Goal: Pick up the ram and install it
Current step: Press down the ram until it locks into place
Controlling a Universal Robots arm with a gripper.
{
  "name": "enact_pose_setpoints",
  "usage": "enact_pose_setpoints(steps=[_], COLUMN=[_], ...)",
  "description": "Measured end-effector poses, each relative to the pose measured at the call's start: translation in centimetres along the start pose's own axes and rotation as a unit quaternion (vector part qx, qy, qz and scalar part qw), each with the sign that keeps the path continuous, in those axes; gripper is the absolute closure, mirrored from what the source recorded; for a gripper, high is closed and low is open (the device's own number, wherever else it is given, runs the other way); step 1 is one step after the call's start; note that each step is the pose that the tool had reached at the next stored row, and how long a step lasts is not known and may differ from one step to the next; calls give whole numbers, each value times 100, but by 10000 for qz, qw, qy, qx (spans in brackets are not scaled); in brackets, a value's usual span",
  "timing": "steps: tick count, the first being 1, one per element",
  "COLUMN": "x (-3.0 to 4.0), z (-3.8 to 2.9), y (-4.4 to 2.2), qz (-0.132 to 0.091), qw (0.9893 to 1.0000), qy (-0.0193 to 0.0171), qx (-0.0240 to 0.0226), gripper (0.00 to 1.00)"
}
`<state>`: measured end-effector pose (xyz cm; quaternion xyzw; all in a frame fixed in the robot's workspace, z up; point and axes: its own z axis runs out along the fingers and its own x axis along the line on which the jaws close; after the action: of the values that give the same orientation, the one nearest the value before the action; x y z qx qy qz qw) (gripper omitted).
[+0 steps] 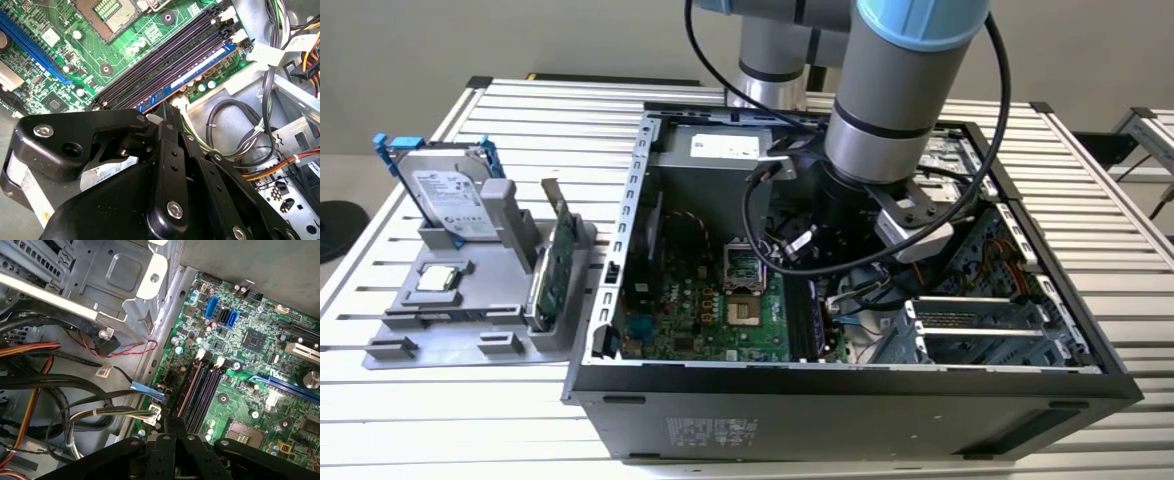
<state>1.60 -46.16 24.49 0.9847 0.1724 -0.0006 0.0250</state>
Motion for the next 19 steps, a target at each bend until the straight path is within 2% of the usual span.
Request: enact_pose_setpoints(steps=[12, 19], x=[0, 0], z=[12, 16], y=[-1, -1], qz=[-55, -230], qw=[10000, 9997], qy=[3, 11], qx=[0, -2], gripper=[100, 100])
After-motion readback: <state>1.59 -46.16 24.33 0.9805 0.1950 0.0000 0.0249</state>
